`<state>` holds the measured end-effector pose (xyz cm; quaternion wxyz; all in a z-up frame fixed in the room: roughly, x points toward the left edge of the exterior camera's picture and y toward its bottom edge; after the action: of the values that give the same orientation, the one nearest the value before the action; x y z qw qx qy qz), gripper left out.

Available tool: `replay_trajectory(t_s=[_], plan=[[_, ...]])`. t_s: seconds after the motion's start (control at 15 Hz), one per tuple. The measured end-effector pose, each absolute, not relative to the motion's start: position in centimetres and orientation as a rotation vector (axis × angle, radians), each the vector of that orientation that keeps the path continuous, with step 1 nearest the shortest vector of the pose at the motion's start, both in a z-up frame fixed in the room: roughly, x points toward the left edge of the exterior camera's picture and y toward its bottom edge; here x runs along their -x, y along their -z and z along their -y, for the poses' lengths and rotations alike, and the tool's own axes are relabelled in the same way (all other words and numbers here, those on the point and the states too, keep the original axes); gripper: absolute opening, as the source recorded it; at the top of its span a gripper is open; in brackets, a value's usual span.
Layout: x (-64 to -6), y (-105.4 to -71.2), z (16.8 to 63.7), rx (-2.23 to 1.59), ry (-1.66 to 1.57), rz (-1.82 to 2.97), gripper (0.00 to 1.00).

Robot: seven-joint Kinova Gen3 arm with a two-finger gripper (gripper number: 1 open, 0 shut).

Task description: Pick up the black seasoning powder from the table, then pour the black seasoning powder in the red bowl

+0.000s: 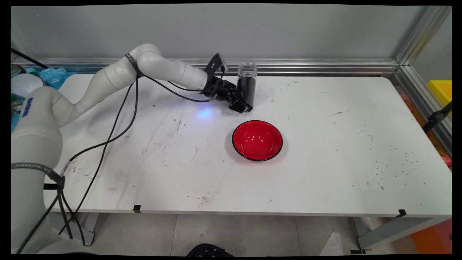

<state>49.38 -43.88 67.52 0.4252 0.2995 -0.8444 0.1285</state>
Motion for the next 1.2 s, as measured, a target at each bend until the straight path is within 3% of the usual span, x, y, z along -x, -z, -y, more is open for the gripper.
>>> replay_trajectory(t_s=[0.53, 1.2], plan=[[-49.3, -67.3, 43.9, -0.743, -0.301, 2.118, 0.00], [-50.7, -72.9, 41.5, -0.695, -0.336, 2.125, 0.00]])
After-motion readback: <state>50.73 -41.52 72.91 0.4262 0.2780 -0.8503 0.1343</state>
